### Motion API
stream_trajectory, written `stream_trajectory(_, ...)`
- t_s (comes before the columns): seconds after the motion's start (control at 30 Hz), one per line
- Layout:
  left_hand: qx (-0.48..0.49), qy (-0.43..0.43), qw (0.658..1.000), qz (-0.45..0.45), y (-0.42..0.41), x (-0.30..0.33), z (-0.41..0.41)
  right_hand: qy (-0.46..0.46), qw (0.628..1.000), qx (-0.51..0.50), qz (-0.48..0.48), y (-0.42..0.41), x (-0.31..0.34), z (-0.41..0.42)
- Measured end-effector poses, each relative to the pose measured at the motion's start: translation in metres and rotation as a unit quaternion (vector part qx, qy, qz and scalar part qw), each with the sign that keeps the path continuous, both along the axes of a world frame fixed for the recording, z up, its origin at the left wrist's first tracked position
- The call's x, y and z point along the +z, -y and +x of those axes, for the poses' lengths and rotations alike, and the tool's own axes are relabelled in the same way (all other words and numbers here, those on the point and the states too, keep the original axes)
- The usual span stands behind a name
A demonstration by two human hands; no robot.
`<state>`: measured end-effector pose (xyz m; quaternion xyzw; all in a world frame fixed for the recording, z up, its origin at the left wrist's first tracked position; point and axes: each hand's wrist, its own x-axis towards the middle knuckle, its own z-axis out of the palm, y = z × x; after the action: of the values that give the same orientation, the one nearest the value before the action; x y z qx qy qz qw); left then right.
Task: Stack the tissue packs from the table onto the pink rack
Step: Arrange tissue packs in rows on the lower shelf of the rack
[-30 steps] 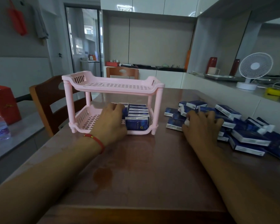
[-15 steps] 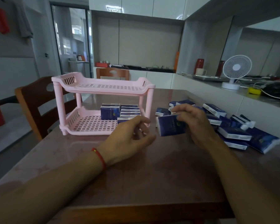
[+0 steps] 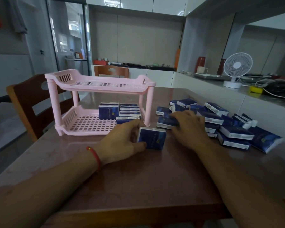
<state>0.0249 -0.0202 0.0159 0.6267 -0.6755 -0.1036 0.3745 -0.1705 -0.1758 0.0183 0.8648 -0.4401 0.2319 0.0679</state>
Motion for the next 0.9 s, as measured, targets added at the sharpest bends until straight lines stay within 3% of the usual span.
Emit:
stream_trajectory(0.13, 0.011, 0.01, 1.0, 0.002, 0.002, -0.001, 0.004, -0.088, 0.996, 0.008, -0.015, 0.0, -0.004, 0.012)
stream_trajectory(0.27, 0.009, 0.011, 1.0, 0.013, 0.003, -0.001, 0.006, -0.048, 0.997, -0.017, -0.057, -0.008, 0.002, 0.018)
stream_trajectory(0.37, -0.009, 0.017, 1.0, 0.009, 0.002, 0.0, 0.007, -0.034, 0.999, -0.004, 0.017, -0.007, -0.002, 0.012)
stream_trajectory(0.43, -0.019, 0.034, 0.999, 0.01, 0.001, 0.001, 0.007, -0.013, 0.992, 0.029, 0.122, -0.005, -0.002, 0.004)
stream_trajectory(0.53, -0.028, 0.037, 0.999, 0.016, 0.0, 0.002, 0.007, 0.04, 0.959, 0.067, 0.273, -0.008, 0.008, -0.01)
stream_trajectory(0.6, -0.028, 0.044, 0.999, 0.014, 0.0, 0.002, 0.007, 0.057, 0.945, 0.096, 0.309, -0.012, 0.016, -0.016)
stream_trajectory(0.73, -0.022, 0.053, 0.998, 0.012, 0.0, 0.002, 0.008, 0.176, 0.903, 0.15, 0.361, -0.024, 0.03, -0.024)
stream_trajectory(0.83, -0.015, 0.059, 0.998, 0.014, 0.001, 0.001, 0.008, 0.24, 0.841, 0.233, 0.426, -0.033, 0.037, -0.035)
stream_trajectory(0.9, -0.023, 0.058, 0.998, 0.02, 0.001, 0.002, 0.009, 0.231, 0.826, 0.268, 0.438, -0.036, 0.034, -0.032)
